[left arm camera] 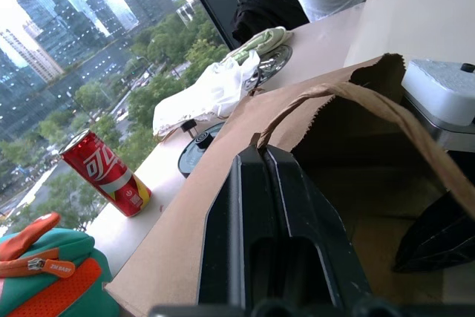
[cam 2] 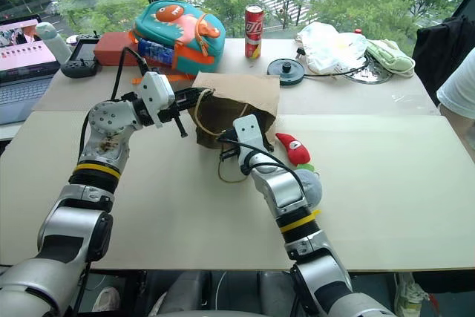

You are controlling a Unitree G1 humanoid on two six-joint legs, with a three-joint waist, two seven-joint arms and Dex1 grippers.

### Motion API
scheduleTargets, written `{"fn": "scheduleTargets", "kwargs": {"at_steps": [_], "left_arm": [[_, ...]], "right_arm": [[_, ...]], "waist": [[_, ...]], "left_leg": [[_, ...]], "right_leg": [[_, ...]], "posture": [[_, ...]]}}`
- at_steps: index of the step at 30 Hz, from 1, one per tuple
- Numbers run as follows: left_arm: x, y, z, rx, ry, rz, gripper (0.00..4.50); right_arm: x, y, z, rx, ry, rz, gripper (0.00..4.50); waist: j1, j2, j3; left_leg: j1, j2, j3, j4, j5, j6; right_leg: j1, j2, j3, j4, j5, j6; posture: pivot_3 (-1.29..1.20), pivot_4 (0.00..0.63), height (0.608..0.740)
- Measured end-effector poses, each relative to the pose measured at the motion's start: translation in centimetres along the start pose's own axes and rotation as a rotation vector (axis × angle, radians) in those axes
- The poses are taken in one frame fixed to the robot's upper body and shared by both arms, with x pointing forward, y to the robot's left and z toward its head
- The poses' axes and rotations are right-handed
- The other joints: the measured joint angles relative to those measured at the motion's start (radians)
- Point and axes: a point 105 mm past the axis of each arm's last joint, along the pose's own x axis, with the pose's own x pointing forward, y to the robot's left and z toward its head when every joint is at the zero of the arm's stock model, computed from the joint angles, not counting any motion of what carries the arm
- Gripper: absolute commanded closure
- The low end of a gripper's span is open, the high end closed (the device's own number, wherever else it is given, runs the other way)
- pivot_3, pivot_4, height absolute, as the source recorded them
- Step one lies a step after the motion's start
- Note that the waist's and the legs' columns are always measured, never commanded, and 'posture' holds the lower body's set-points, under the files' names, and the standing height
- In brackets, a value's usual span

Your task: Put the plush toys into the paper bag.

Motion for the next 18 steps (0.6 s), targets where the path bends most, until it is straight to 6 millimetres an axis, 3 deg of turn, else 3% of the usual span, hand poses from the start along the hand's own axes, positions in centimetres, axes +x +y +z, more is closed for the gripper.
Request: {"fn": "scheduleTargets", "kwargs": {"at_steps": [10,18], "left_arm": [[0.3,0.3,0.9,0.003,-0.012,0.018,4.50],[0.0,-0.4,0.2,-0.026,0.004,0.030,4.50]], "right_arm": [[-0.2,0.1,-0.3,0.000,0.009,0.010,4.48],[-1.4,-0.4,1.0,0.016,-0.050,0.006,4.48]], "waist": [[0.000,0.000,0.000],[0.000,0.000,0.000]], "left_leg": [[0.000,0.000,0.000,0.000,0.000,0.000],[-0.003,0.000,0.000,0.000,0.000,0.000]], "right_leg": [[0.000,0.000,0.000,0.000,0.000,0.000],[-0.004,0.000,0.000,0.001,0.000,0.000]], "posture": [[0.00,0.150,0.739],[0.00,0.150,0.739]]}}
